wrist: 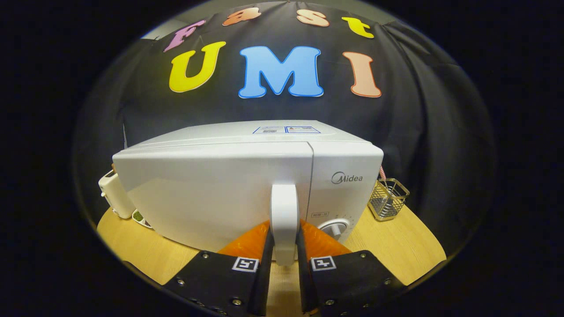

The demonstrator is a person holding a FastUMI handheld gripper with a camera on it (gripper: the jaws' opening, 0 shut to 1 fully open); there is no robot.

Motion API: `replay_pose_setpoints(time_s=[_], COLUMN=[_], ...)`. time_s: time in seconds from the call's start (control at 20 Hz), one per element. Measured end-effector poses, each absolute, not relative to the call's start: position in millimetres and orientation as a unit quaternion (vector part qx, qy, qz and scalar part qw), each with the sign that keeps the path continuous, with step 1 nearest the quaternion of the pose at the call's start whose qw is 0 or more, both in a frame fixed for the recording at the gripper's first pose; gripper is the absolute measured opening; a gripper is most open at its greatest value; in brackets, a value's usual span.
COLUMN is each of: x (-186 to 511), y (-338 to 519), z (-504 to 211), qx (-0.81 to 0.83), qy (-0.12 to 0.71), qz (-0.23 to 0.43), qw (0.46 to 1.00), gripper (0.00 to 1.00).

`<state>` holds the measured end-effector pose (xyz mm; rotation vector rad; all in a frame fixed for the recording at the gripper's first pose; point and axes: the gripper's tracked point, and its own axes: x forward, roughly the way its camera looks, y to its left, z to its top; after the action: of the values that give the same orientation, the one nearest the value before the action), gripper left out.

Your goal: Open the microwave, put the food inside, and close the microwave door.

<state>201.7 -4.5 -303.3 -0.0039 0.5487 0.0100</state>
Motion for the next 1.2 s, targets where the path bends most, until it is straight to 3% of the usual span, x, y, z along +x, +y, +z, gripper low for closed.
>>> replay_pose_setpoints(time_s=[0.1,0.15,0.4,0.45,0.8,1.2], x=[202.6,201.7,199.9,201.6,194.8,127.7], y=[-2.5,-3.8,-4.7,-4.0,-2.9,13.7], z=[-304.5,-305.4,-308.9,-306.6,-304.8,-294.3], qx=[0.005,0.003,0.008,0.007,0.011,0.012], qy=[0.277,0.284,0.313,0.315,0.335,0.357], qz=[0.007,0.007,0.002,0.000,-0.015,0.000], qw=[0.961,0.959,0.950,0.949,0.942,0.934], gripper=[0.27,0.15,0.16,0.05,0.05,0.05])
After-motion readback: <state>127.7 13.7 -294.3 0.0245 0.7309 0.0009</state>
